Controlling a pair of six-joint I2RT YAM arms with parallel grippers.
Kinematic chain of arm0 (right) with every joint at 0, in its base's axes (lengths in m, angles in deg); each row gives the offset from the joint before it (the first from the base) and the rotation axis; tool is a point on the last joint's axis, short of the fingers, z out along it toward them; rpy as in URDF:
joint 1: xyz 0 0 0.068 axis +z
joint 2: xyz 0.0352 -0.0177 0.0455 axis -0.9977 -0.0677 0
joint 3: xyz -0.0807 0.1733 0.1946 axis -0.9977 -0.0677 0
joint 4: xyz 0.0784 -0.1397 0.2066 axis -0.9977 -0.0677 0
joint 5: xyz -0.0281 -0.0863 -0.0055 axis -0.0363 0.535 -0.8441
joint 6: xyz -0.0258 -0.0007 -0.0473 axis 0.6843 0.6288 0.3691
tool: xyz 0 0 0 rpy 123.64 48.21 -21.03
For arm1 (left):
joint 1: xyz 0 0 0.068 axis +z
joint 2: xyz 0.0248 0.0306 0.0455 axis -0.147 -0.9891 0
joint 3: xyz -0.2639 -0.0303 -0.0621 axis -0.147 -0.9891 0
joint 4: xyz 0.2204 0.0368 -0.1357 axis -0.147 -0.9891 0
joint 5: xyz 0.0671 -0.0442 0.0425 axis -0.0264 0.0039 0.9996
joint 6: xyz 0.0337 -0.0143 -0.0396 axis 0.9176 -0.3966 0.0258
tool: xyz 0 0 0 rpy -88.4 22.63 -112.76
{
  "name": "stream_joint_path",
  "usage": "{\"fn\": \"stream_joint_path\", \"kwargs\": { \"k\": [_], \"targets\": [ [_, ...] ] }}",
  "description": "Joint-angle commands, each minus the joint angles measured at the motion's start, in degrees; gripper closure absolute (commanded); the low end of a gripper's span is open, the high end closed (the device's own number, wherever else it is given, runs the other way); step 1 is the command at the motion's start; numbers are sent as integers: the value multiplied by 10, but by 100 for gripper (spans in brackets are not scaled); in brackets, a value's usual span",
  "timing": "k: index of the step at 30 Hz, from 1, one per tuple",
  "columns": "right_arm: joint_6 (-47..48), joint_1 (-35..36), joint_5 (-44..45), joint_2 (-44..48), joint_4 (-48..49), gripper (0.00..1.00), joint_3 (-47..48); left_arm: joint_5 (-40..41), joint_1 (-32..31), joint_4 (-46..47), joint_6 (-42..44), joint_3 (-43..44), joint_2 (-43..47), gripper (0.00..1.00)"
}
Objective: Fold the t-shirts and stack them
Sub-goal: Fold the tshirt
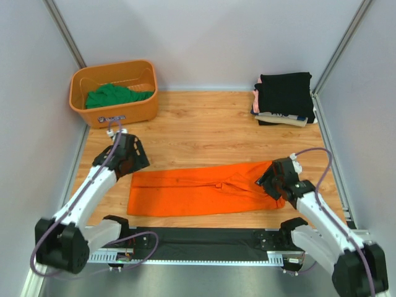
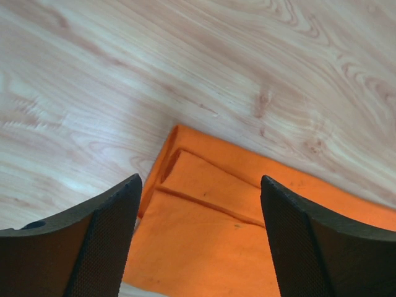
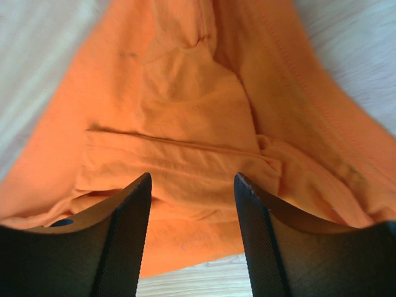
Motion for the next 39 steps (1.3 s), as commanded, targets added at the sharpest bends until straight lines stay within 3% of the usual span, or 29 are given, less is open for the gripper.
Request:
{"fn": "stream_joint_path", "kwargs": {
  "k": [1,5,11,16,20,25,26,32,36,39],
  "targets": [
    [-24,23,-43,-116,66,43,39,-24,-57,19,34,38,-85,20],
    [-44,44,-84,-239,115,44,68,-73,-76,27,34,51,-191,23],
    [-32,59,-111,-408,155,44,144,-141,-83,62,22,20,-243,32],
    [33,59,-136,-587,145,50,354,-156,-98,61,-24,-18,-228,37],
    [75,60,-131,-765,52,55,568,-177,-117,64,-50,-55,-207,38],
    [110,61,-129,-921,-35,55,822,-232,-144,110,-98,-105,-187,38],
    [114,61,-135,-973,-64,55,910,-237,-152,128,-110,-121,-180,38],
    [132,55,-150,-1133,-110,54,1183,-259,-250,186,-223,-121,-170,38],
    [121,40,-173,-1187,-60,50,1248,-292,-304,226,-257,-77,-212,38],
    [112,26,-196,-1192,23,50,1237,-304,-355,225,-264,-13,-271,37]
  ]
}}
